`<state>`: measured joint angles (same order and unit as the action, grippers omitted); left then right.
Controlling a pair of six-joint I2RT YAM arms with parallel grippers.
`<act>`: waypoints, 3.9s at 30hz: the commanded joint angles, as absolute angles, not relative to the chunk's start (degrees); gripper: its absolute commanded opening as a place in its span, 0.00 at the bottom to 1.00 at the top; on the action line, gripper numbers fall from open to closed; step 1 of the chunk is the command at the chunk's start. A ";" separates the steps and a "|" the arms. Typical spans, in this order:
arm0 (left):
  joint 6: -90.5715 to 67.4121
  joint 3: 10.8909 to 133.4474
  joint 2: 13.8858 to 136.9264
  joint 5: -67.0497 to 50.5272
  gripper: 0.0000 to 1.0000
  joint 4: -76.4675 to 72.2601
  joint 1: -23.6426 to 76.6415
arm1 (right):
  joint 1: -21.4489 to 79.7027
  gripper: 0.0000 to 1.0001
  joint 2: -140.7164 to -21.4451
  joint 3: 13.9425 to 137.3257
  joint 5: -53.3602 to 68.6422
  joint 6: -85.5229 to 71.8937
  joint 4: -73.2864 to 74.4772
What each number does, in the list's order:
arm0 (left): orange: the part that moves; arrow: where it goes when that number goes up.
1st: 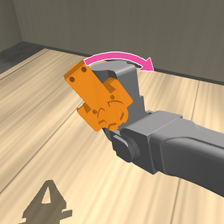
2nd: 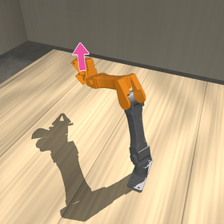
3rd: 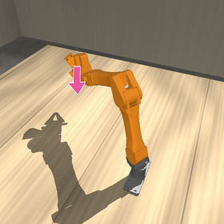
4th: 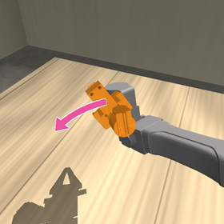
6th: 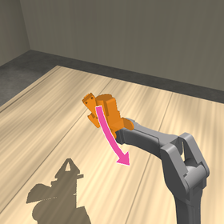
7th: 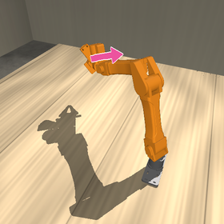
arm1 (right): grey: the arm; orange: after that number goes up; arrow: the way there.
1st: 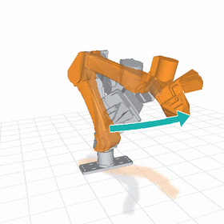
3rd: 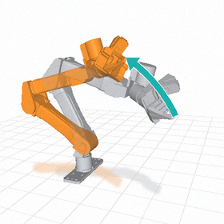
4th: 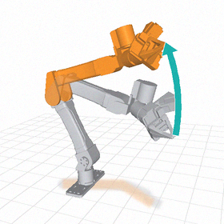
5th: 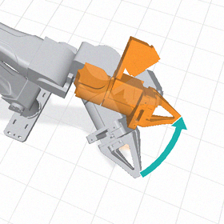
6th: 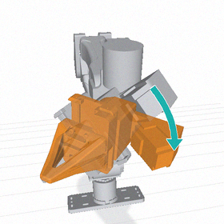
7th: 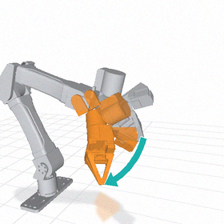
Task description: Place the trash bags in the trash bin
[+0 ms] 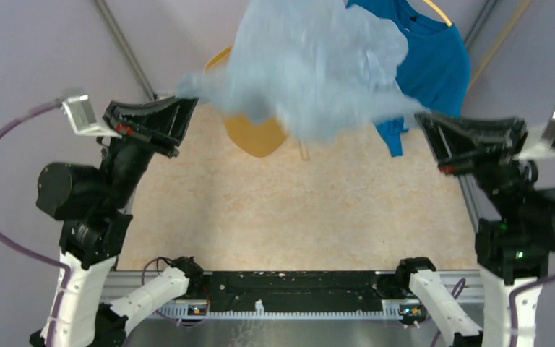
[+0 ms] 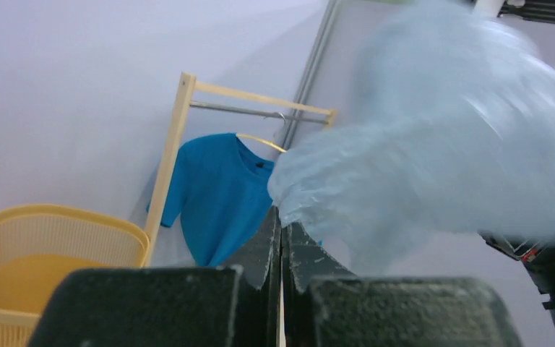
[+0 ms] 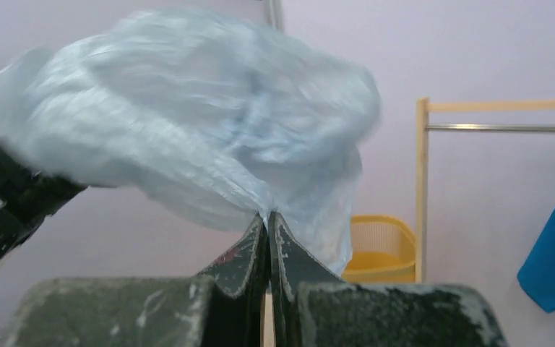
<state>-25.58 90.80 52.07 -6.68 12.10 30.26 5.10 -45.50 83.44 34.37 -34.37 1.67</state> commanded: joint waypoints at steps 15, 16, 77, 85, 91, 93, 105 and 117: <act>-29.53 74.88 59.96 -17.05 0.00 18.56 30.32 | 5.45 0.00 -42.34 59.77 35.26 -30.31 10.49; -28.79 82.56 61.55 -18.26 0.00 19.43 30.30 | 5.45 0.00 -44.33 66.76 35.44 -29.75 11.81; -28.01 81.52 47.89 -17.44 0.00 5.43 30.22 | 5.41 0.00 -33.64 76.81 37.70 -30.08 3.44; -33.14 45.58 43.97 -7.18 0.00 17.89 30.23 | 5.45 0.00 -30.31 40.59 41.01 -31.08 7.00; -35.68 34.43 38.80 -8.66 0.00 21.91 30.19 | 5.54 0.00 -22.74 23.94 43.72 -38.89 3.49; -34.33 36.79 36.77 -8.61 0.00 22.60 30.19 | 5.54 0.00 -22.38 27.50 42.42 -37.19 6.23; -26.49 64.72 37.51 -7.95 0.00 29.83 30.22 | 5.54 0.00 -32.93 50.81 44.11 -36.34 6.07; -34.01 44.57 45.83 -13.92 0.00 38.92 30.32 | 12.31 0.00 -41.28 29.82 43.14 -29.27 21.91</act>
